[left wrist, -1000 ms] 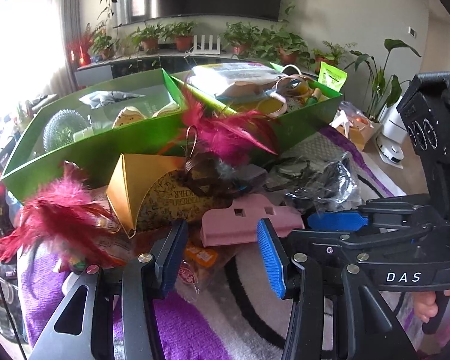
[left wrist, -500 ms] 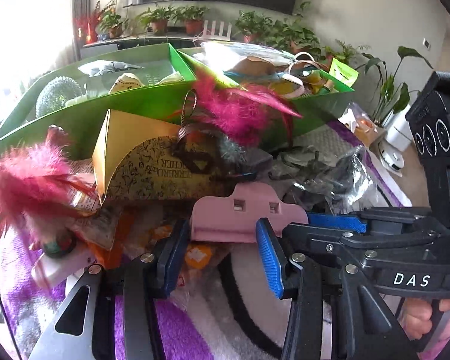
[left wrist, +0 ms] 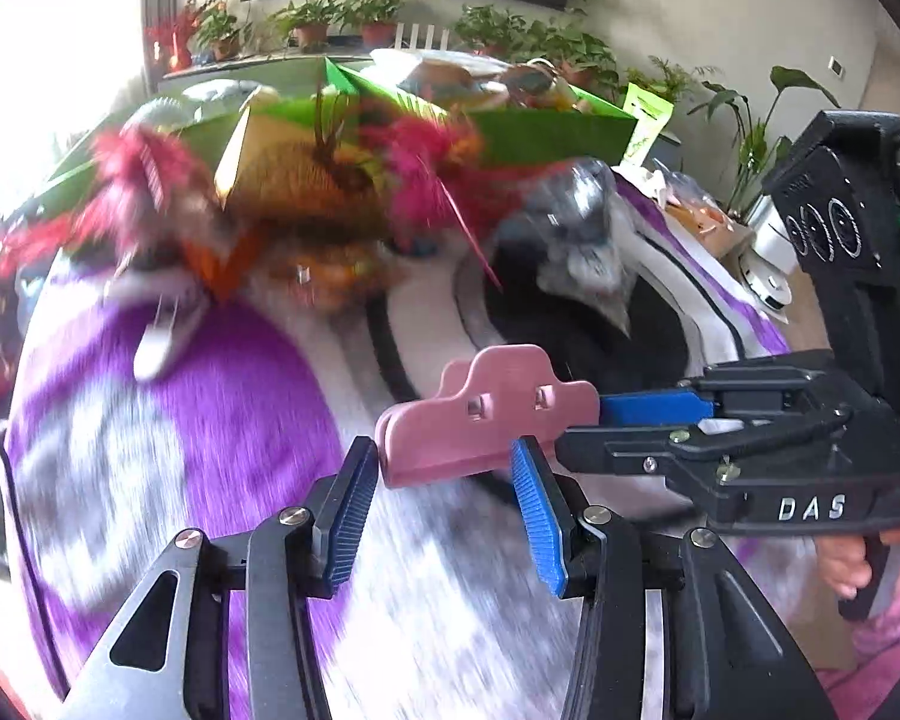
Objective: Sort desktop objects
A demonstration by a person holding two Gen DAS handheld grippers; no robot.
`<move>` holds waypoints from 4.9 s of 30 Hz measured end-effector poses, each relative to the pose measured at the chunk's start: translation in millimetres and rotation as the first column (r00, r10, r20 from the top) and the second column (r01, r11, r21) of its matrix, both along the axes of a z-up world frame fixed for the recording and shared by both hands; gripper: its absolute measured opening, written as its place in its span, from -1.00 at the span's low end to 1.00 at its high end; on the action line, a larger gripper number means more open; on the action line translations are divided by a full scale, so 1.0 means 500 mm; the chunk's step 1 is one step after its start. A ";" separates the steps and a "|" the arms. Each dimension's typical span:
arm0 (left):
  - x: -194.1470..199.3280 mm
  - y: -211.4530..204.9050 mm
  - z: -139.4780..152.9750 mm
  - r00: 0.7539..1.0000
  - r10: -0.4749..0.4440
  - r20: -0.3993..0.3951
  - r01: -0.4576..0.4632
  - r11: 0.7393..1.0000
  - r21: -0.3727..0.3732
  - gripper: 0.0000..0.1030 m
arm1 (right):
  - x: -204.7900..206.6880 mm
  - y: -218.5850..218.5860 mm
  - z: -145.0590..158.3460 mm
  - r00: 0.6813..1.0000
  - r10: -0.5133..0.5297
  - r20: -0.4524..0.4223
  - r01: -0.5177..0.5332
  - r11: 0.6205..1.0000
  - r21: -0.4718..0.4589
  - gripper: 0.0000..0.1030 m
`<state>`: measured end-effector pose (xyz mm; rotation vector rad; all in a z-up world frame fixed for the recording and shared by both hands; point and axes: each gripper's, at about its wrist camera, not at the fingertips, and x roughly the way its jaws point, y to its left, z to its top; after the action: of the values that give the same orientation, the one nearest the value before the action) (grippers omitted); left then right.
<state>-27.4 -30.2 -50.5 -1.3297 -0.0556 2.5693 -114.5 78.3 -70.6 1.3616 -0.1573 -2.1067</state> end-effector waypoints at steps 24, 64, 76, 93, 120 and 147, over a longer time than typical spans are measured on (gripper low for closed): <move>0.005 -0.009 -0.029 0.994 0.109 -0.018 -0.108 0.991 0.083 -0.09 | 0.003 -0.026 0.003 0.997 -0.061 -0.038 0.061 0.998 0.012 -0.34; 0.014 -0.047 0.054 0.970 0.164 -0.178 -0.161 0.986 0.033 -0.10 | -0.013 -0.099 0.074 0.973 -0.036 -0.229 0.045 0.998 0.033 -0.42; -0.003 -0.059 0.096 0.956 0.166 -0.241 -0.168 0.986 0.014 -0.10 | -0.029 -0.109 0.114 0.960 -0.038 -0.276 0.045 0.999 0.017 -0.42; -0.038 -0.089 0.152 0.931 0.181 -0.318 -0.191 0.982 0.000 -0.10 | -0.073 -0.136 0.172 0.935 -0.018 -0.353 0.021 1.000 0.005 -0.43; -0.174 -0.144 0.203 0.912 0.179 -0.370 -0.197 0.980 -0.012 -0.10 | -0.209 -0.180 0.231 0.916 -0.007 -0.402 0.008 1.000 0.001 -0.43; -0.425 -0.202 0.203 0.927 0.142 -0.346 -0.156 0.988 -0.013 -0.10 | -0.437 -0.212 0.233 0.934 -0.037 -0.355 0.044 0.999 0.011 -0.44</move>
<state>-239.7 -131.3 51.0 -0.8987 -0.0425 2.9086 -333.0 -27.5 46.0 0.9705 -0.0160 -2.3537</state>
